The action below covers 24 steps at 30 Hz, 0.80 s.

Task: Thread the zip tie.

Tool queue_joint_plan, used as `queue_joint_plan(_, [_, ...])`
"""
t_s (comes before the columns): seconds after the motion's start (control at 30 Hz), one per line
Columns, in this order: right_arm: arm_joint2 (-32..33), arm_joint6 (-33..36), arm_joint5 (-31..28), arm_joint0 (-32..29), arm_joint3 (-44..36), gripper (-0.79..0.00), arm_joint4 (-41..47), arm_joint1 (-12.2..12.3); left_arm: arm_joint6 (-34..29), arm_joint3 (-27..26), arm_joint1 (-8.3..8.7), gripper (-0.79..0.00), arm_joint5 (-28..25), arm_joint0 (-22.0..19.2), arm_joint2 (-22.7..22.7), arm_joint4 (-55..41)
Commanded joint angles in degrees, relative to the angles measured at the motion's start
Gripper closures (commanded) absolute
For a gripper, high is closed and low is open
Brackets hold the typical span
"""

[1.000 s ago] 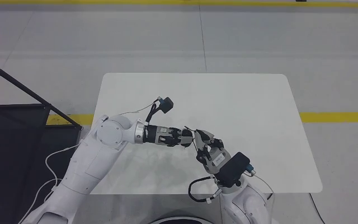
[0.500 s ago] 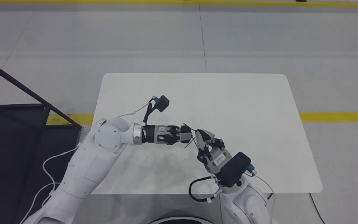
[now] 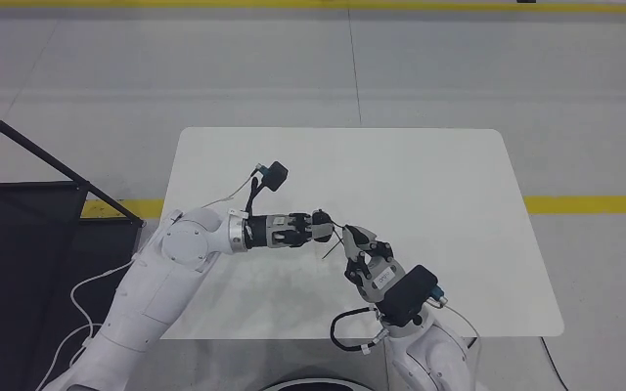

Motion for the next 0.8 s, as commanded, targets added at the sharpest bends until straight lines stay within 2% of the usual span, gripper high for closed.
queue_joint_plan(0.0, [0.0, -0.1, 0.1, 0.0, 0.0, 0.0, 0.0, 0.0, 0.6, -0.1, 0.05, 0.0, 0.0, 0.2, -0.1, 0.1])
queue_joint_plan(0.43, [-0.3, 1.7, 1.7, 0.1, 0.0, 0.0, -1.8, 0.0, 4.1, -1.2, 0.41, 0.0, -0.9, 1.4, -1.1, 2.6])
queue_joint_plan(0.77, [-1.1, 2.9, 4.1, 0.3, -0.1, 0.0, -4.0, -0.1, 10.4, -4.9, 0.61, 0.0, 1.2, 3.7, -1.5, 12.7])
